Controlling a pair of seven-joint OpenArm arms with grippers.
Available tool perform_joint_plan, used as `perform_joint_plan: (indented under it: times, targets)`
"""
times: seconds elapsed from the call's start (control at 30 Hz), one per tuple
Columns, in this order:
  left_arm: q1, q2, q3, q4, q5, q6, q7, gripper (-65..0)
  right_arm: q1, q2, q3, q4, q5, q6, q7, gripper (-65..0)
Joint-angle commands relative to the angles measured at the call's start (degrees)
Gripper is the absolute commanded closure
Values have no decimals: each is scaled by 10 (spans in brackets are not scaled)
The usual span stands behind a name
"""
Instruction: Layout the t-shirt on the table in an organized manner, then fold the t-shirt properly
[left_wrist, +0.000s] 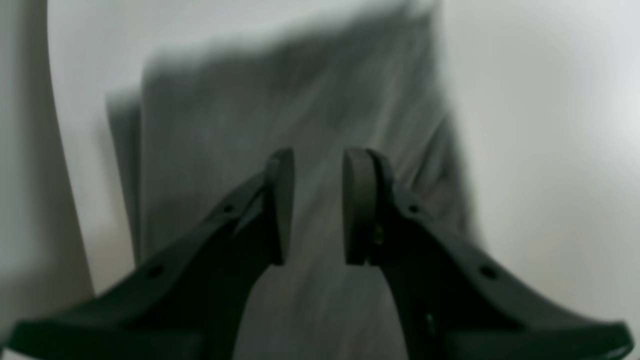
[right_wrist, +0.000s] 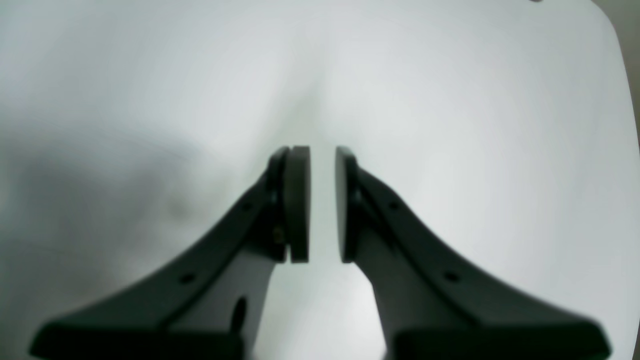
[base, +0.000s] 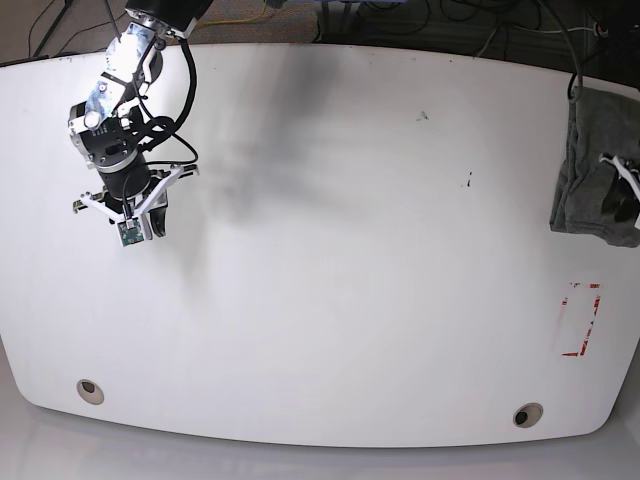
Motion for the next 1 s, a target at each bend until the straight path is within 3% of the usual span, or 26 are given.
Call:
perform_joint_plan:
  times: [0.0,0.17,0.27,0.4,0.43,0.57,0.73,0.97]
  targets:
    - [-17,4,-8,59,-14,-1,-5,-151,10,7,2,9,3,-1,26,-81]
    - [-32,72,-8,150,22,57,-6,-151,6,7,1,-26,0,-1,104,-82]
    - [-34,145,-6,204,91,92,-25,-151,-6,7,2,-79,-19,-1,185,-82]
    - [-34,234,-6,238,178,95,-70,-151,-24,9,3,-137,-31,-1,297,-81]
    - [-31,268,-7,244,209,95,-93,-151,-32,9,5,-158,-35,-1,345,-81]
    - [-6,343,-8,248,272,86,-174,-151,-61,11,5,-206,-35,-8,437,-81]
    - [54,392,9,254,309,84,-269,-151,-107,25,6,-216,-29,-34,496,-81]
    - [140,398,32,290,312,98,-307,-146,-176,21,6,-168,-6,-35,499,-81]
